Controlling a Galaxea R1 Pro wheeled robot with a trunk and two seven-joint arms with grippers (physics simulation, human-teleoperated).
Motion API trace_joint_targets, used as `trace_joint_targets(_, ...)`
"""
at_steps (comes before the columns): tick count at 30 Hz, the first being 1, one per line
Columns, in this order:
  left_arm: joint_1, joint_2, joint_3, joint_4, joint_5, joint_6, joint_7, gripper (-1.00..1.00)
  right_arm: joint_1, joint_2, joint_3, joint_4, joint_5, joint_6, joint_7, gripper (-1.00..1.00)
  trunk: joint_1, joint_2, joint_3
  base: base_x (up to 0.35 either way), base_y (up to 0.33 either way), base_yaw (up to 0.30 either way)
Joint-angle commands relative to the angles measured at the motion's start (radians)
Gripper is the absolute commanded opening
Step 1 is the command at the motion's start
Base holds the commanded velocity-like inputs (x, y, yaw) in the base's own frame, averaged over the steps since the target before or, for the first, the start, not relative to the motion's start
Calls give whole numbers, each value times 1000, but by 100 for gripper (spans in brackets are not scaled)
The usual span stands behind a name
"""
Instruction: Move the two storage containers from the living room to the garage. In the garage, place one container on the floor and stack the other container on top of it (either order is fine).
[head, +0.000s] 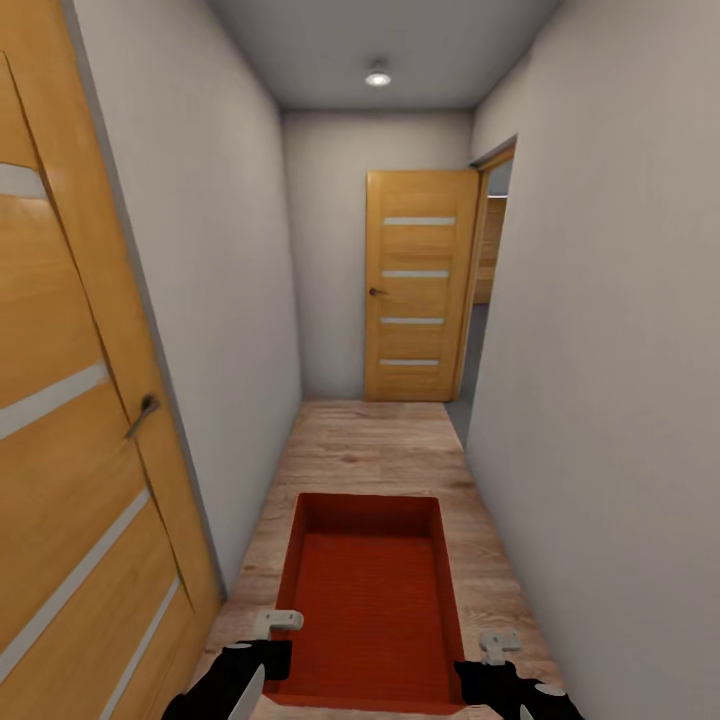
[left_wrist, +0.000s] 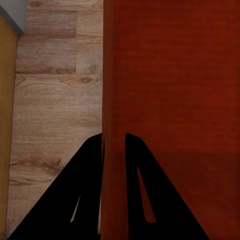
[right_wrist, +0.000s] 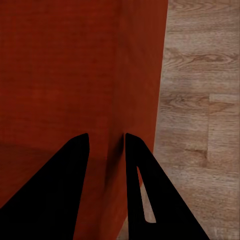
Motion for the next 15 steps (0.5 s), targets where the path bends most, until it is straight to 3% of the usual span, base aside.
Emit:
trace_joint_targets(1,-2,-6,12,-2,-8,9,36,-100,1,0,12,-4,57,5,-14,-100,1,-2,-2,326,0,0)
trace_joint_targets(15,-2,-6,12,-1,-8,9,36,-100,1,0,12,-4,58,5,-14,-100,1,-2,-2,326,0,0)
